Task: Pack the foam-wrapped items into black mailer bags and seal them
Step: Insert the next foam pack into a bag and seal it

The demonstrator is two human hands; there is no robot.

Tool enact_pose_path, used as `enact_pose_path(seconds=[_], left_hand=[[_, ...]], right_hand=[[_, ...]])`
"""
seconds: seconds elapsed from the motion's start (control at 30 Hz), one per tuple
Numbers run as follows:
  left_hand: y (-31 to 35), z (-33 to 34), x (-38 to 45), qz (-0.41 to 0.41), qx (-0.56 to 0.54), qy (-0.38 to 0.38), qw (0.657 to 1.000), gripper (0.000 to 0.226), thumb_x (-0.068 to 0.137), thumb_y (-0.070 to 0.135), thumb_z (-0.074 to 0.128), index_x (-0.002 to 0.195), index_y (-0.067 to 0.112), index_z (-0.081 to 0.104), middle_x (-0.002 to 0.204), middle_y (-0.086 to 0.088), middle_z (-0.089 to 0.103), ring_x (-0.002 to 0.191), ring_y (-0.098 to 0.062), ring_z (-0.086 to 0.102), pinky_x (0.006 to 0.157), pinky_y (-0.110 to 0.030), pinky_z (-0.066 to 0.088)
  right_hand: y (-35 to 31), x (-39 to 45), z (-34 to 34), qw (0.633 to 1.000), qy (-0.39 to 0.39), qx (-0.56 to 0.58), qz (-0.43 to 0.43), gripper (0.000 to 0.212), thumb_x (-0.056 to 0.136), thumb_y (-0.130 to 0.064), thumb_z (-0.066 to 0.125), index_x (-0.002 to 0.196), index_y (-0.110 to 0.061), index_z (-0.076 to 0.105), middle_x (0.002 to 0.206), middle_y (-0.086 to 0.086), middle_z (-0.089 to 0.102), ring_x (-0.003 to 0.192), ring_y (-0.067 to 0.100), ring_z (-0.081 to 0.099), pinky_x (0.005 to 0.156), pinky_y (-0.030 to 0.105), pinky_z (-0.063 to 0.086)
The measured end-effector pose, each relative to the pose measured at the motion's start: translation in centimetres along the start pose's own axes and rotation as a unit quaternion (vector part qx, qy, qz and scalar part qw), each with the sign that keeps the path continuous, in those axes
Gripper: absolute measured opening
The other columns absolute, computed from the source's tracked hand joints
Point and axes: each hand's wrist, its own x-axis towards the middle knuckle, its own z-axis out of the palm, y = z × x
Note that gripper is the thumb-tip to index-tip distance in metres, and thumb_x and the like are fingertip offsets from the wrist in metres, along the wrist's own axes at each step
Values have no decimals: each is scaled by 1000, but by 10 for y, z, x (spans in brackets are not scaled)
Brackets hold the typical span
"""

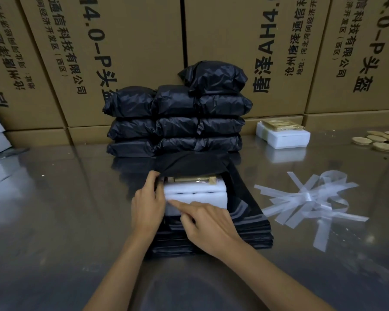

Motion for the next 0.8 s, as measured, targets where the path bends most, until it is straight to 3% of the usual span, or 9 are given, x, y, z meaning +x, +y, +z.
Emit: enact_pose_path(seconds=[0.13, 0.23, 0.3, 0.4, 0.5, 0.57, 0.63, 0.73, 0.8], left_hand=[[3, -11, -6, 96, 107, 17, 989, 15, 98, 8, 44, 110, 13, 50, 63, -5, 57, 52, -29, 53, 46, -38, 37], [3, -18, -11, 75, 86, 34, 993, 23, 96, 0, 44, 113, 13, 51, 60, -6, 53, 51, -29, 51, 49, -41, 41], [2, -20, -13, 56, 79, 31, 995, 26, 95, 0, 43, 115, 14, 51, 63, -7, 56, 55, -30, 53, 54, -43, 45], [-1, -18, -10, 26, 67, 36, 997, 24, 98, 4, 42, 115, 16, 52, 66, -7, 60, 58, -30, 56, 59, -48, 49], [-10, -20, -8, 14, 39, 16, 999, 13, 101, 11, 45, 108, 19, 52, 67, -3, 62, 57, -24, 58, 60, -49, 51], [-13, -25, -6, 22, 48, -29, 998, 13, 98, 13, 51, 102, 25, 48, 63, 2, 59, 54, -19, 55, 57, -44, 51], [-14, -28, -4, 35, 72, -85, 993, 25, 90, 15, 60, 102, 31, 45, 58, 5, 53, 52, -15, 51, 53, -37, 44], [-14, -29, -1, 43, 112, -132, 984, 42, 81, 7, 60, 108, 35, 46, 63, 4, 57, 57, -19, 54, 56, -41, 48], [-16, -30, 0, 11, 108, -131, 985, 56, 74, -7, 52, 111, 35, 50, 68, -2, 61, 60, -24, 56, 59, -45, 50]], right_hand=[[10, 21, 8, 999, -11, -45, 29, 47, 103, -36, 34, 149, -48, 33, 113, -4, 67, 98, 21, 64, 64, 31, 37], [18, 42, 9, 987, -59, -39, 142, 40, 102, -40, 41, 135, -23, 56, 119, 8, 67, 111, 31, 62, 78, 33, 47], [19, 51, 8, 971, -84, 19, 224, 41, 101, -42, 45, 128, -15, 60, 120, 9, 65, 113, 31, 59, 85, 32, 47], [17, 55, 12, 952, -61, 110, 277, 34, 99, -39, 49, 99, -10, 67, 93, 4, 65, 94, 28, 61, 74, 29, 47], [19, 51, 9, 946, 63, 122, 294, 29, 95, -31, 56, 71, -15, 57, 72, -2, 56, 82, 26, 61, 63, 26, 40], [24, 48, 3, 958, 104, 29, 264, 23, 94, -33, 55, 80, -16, 62, 83, 2, 65, 89, 25, 63, 66, 26, 39], [27, 44, -1, 962, 82, -47, 257, 28, 94, -39, 52, 89, -16, 67, 91, 4, 71, 88, 26, 65, 65, 28, 38], [34, 35, -3, 955, 51, -74, 283, 30, 93, -44, 50, 91, -18, 66, 91, 3, 71, 89, 28, 66, 65, 30, 35], [45, 28, -10, 939, 15, -59, 339, 31, 92, -42, 51, 80, -16, 64, 80, 2, 66, 93, 30, 66, 69, 29, 36]])
